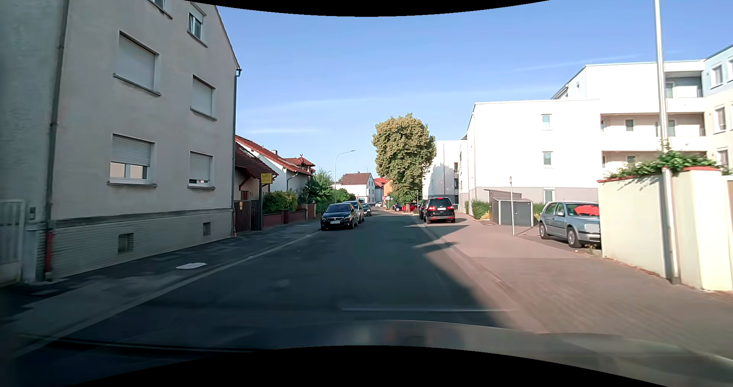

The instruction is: Follow the waypoints while adhering to traffic rules and regulations

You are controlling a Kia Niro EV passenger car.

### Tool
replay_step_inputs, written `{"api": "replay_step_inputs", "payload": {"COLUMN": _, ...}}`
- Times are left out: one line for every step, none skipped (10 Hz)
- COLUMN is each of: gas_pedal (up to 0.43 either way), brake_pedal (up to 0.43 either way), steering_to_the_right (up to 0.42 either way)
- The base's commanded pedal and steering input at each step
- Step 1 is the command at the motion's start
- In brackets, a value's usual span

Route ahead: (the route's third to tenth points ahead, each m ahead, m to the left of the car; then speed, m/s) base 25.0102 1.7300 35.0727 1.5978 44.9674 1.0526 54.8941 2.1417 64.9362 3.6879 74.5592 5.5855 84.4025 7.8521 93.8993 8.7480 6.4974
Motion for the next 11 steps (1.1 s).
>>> {"api": "replay_step_inputs", "payload": {"gas_pedal": 0.028, "brake_pedal": 0.0, "steering_to_the_right": -0.003}}
{"api": "replay_step_inputs", "payload": {"gas_pedal": 0.028, "brake_pedal": 0.0, "steering_to_the_right": -0.003}}
{"api": "replay_step_inputs", "payload": {"gas_pedal": 0.028, "brake_pedal": 0.0, "steering_to_the_right": -0.003}}
{"api": "replay_step_inputs", "payload": {"gas_pedal": 0.028, "brake_pedal": 0.0, "steering_to_the_right": 0.0}}
{"api": "replay_step_inputs", "payload": {"gas_pedal": 0.028, "brake_pedal": 0.0, "steering_to_the_right": 0.003}}
{"api": "replay_step_inputs", "payload": {"gas_pedal": 0.028, "brake_pedal": 0.0, "steering_to_the_right": 0.003}}
{"api": "replay_step_inputs", "payload": {"gas_pedal": 0.039, "brake_pedal": 0.0, "steering_to_the_right": 0.003}}
{"api": "replay_step_inputs", "payload": {"gas_pedal": 0.039, "brake_pedal": 0.0, "steering_to_the_right": 0.003}}
{"api": "replay_step_inputs", "payload": {"gas_pedal": 0.039, "brake_pedal": 0.0, "steering_to_the_right": 0.003}}
{"api": "replay_step_inputs", "payload": {"gas_pedal": 0.039, "brake_pedal": 0.0, "steering_to_the_right": 0.004}}
{"api": "replay_step_inputs", "payload": {"gas_pedal": 0.039, "brake_pedal": 0.0, "steering_to_the_right": 0.003}}
